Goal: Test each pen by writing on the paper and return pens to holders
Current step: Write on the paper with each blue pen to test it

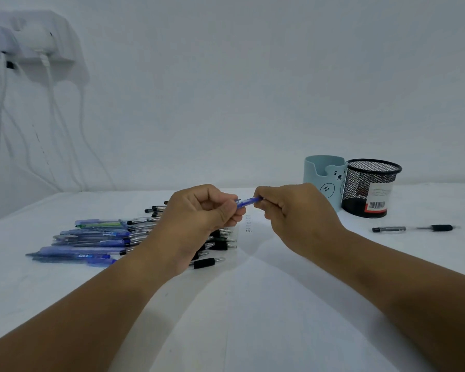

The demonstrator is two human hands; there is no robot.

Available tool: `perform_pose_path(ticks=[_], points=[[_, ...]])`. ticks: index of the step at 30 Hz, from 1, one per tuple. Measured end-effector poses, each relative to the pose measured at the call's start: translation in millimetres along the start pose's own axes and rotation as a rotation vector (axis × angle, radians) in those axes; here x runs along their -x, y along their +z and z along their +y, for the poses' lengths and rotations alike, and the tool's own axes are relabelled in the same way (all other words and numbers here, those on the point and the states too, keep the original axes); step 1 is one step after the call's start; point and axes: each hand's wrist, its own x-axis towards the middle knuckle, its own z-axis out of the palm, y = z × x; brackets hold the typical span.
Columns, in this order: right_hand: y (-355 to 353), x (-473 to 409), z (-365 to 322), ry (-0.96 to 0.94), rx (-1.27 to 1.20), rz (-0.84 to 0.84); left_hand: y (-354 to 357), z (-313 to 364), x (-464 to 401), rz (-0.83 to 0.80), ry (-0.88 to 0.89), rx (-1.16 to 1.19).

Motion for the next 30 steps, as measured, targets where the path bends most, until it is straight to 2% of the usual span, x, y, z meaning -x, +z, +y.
perform_pose_path(ticks=[3, 4, 6, 9, 12, 21, 26, 30], points=[[-9, -3, -1, -0.013, 0.014, 0.042, -5, 3, -1, -0.021, 0.018, -0.028], [-13, -7, 0, 0.019, -0.006, 0.08, -8, 4, -2, -0.038, 0.042, -0.107], [-18, -20, 10, 0.152, -0.121, 0.174, -16, 2, -3, -0.105, 0.127, -0.433], [-25, -37, 22, 0.432, -0.519, 0.195, -27, -8, -4, -0.251, 0.237, -0.883], [-18, -43, 20, 0.638, -0.864, 0.101, -29, -15, -7, -0.366, 0.232, -1.071], [27, -38, 13, 0.725, -1.016, -0.223, -29, -22, -11, -0.449, 0.298, -1.131], [33, -31, 18, 0.629, -0.922, -0.167, -26, -20, -12, -0.416, 0.263, -1.199], [34, -25, 15, 0.513, -0.844, -0.252, -24, -21, -14, -0.426, 0.278, -1.219]])
